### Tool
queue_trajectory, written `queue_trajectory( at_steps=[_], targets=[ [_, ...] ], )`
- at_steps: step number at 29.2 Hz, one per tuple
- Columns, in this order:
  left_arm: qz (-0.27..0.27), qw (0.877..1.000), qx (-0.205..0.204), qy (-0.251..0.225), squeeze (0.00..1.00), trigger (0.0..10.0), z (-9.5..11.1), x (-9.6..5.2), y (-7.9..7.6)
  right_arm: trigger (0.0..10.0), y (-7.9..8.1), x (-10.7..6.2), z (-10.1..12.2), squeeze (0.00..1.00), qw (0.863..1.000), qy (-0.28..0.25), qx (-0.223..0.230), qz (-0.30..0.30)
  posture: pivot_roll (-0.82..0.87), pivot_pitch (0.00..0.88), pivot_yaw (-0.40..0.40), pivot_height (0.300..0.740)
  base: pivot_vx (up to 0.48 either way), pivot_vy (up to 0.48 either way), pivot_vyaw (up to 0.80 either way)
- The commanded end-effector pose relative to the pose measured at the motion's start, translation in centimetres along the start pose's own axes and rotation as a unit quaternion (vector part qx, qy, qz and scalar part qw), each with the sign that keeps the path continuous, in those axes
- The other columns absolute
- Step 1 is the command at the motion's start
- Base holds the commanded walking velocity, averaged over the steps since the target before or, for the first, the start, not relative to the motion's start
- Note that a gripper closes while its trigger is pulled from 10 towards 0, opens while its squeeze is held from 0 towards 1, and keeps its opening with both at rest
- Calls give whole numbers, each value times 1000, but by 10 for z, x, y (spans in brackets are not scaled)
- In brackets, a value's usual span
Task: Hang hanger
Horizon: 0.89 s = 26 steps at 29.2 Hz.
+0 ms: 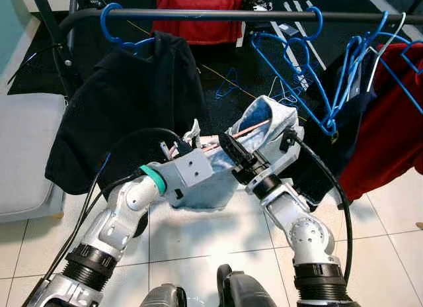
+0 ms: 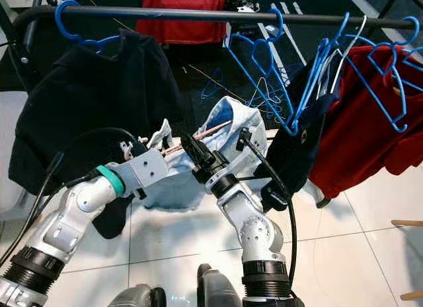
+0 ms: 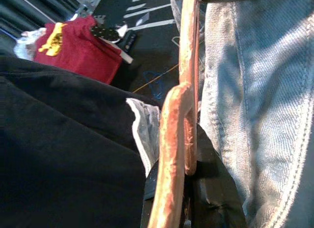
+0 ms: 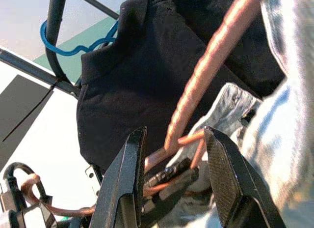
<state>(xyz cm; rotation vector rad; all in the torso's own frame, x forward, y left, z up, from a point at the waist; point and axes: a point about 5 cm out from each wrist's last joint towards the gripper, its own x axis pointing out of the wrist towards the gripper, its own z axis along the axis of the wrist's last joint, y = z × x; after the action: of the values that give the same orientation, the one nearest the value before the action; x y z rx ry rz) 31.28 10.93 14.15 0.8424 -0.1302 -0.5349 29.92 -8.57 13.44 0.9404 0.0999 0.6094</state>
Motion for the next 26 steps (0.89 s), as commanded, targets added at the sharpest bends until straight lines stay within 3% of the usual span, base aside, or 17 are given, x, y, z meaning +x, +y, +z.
queue_trajectory(
  at_steps=[1,5,6,9,10,11,12,13,15,16,20,21,23,24,26],
  targets=[
    [11,1000,1,-10,0,10000,3,-1,-1,10000,-6,-9,-30,0,999,25,41,-18,-52,79,33,740,0,0,0],
    [-4,1000,0,-4,0,10000,-2,-4,-7,9843,-12,-11,-39,0,998,41,42,-21,-52,79,33,740,0,0,0],
    [-13,1000,-3,-6,0,10000,-4,-6,-9,7961,-14,-12,-43,0,998,49,40,-21,-52,79,33,740,0,0,0],
    [-13,1000,-3,-6,0,10000,-4,-6,-9,7961,-14,-12,-43,0,998,49,40,-21,-52,79,33,740,0,0,0],
    [-17,1000,-9,-8,0,10000,-4,-8,-9,4863,-15,-12,-45,0,998,55,38,-19,-58,87,46,740,0,0,0],
    [-19,1000,-9,-11,0,10000,-4,-10,-9,4667,-15,-12,-47,0,998,58,37,-15,-57,88,49,740,0,0,0],
    [-19,1000,-9,-11,0,10000,-4,-10,-9,4667,-15,-12,-47,0,998,58,37,-15,-57,88,49,740,0,0,0],
    [-19,1000,-8,-12,0,10000,-4,-12,-9,7804,-14,-11,-46,0,998,57,38,-4,-58,87,51,740,0,0,0],
    [-19,1000,-8,-12,0,10000,-4,-12,-9,7804,-14,-11,-46,0,998,57,38,-4,-58,87,51,740,0,0,0],
    [-18,1000,-6,-12,0,10000,-5,-14,-10,10000,-12,-10,-45,0,998,55,39,6,-57,86,52,740,0,0,0],
    [-15,1000,-5,-12,0,10000,-4,-15,-11,10000,-12,-8,-44,0,998,52,38,14,-55,85,51,740,0,0,0],
    [-10,1000,-5,-15,0,10000,-3,-16,-11,9294,-11,-7,-43,0,998,47,36,22,-54,84,51,740,0,0,0],
    [-10,1000,-5,-17,0,10000,-2,-16,-10,9059,-10,-6,-43,0,998,45,35,27,-55,82,52,740,0,0,0],
    [-10,1000,-5,-17,0,10000,-2,-16,-10,9059,-10,-6,-43,0,998,45,35,27,-55,82,52,740,0,0,0],
    [-17,1000,-4,-26,0,10000,1,-17,-11,10000,-7,-6,-40,0,998,38,36,43,-53,80,51,740,0,0,0]
  ],
)
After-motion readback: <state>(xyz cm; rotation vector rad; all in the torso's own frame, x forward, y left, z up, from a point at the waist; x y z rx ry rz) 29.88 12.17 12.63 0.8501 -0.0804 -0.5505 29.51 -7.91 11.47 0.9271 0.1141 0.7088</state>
